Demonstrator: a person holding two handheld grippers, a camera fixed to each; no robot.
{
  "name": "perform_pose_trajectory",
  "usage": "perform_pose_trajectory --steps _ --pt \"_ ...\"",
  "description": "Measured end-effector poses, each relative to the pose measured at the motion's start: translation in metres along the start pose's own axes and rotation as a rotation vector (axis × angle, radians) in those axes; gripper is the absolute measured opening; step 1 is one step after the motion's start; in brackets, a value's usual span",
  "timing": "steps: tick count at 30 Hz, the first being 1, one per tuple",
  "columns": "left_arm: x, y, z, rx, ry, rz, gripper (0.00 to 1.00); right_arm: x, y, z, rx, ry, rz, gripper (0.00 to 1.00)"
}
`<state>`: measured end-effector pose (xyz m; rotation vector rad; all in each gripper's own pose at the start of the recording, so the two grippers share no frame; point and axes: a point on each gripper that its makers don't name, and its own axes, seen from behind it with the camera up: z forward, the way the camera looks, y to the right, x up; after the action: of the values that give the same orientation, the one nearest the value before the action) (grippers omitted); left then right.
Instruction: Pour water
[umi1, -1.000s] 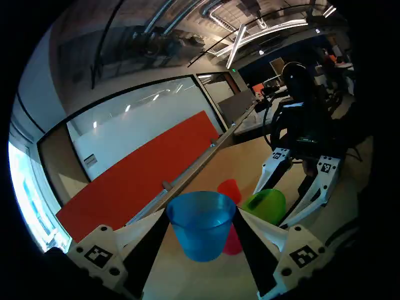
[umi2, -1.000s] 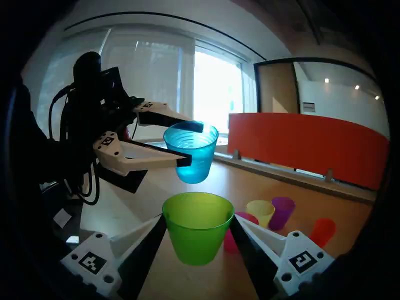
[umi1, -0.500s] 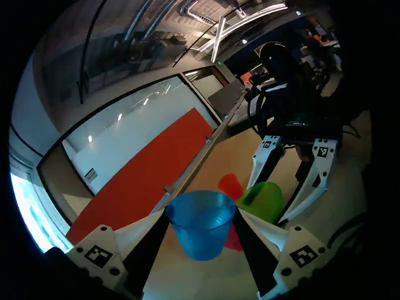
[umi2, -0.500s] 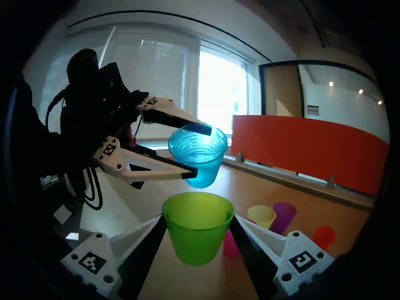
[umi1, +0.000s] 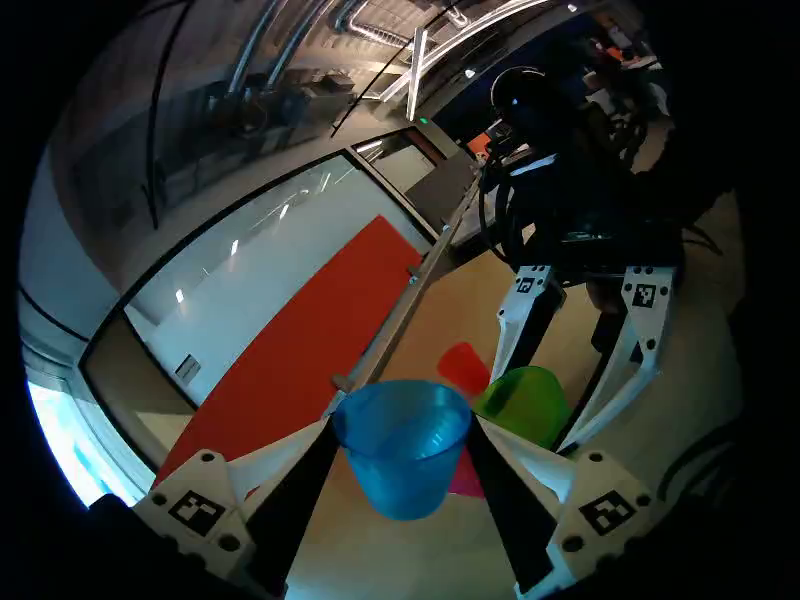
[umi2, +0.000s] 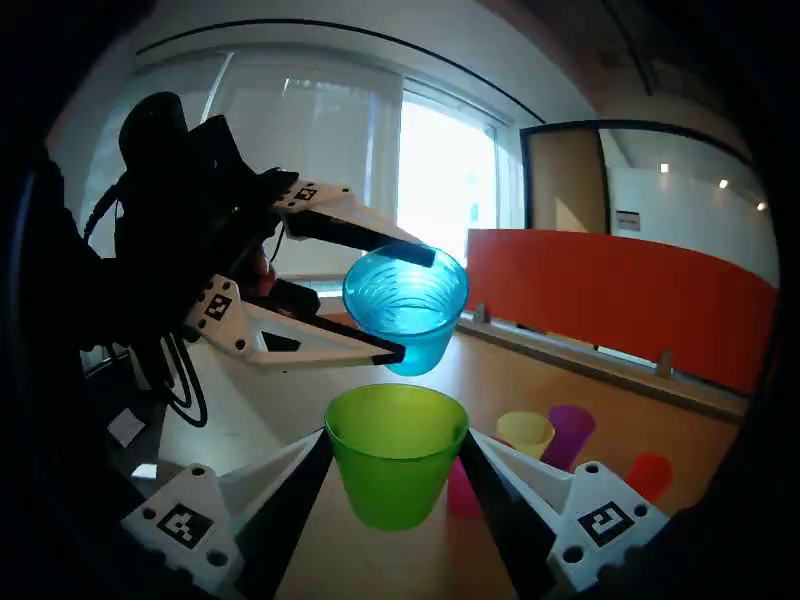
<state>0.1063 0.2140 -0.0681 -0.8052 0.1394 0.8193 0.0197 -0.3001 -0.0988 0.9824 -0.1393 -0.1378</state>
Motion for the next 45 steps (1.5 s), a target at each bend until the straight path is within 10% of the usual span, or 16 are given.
perform_pose_trajectory --steps 45 --pt "0.009 0.007 0.012 -0.001 -0.031 0.22 0.87 0.005 0.002 0.001 -0.002 0.01 -0.017 0.91"
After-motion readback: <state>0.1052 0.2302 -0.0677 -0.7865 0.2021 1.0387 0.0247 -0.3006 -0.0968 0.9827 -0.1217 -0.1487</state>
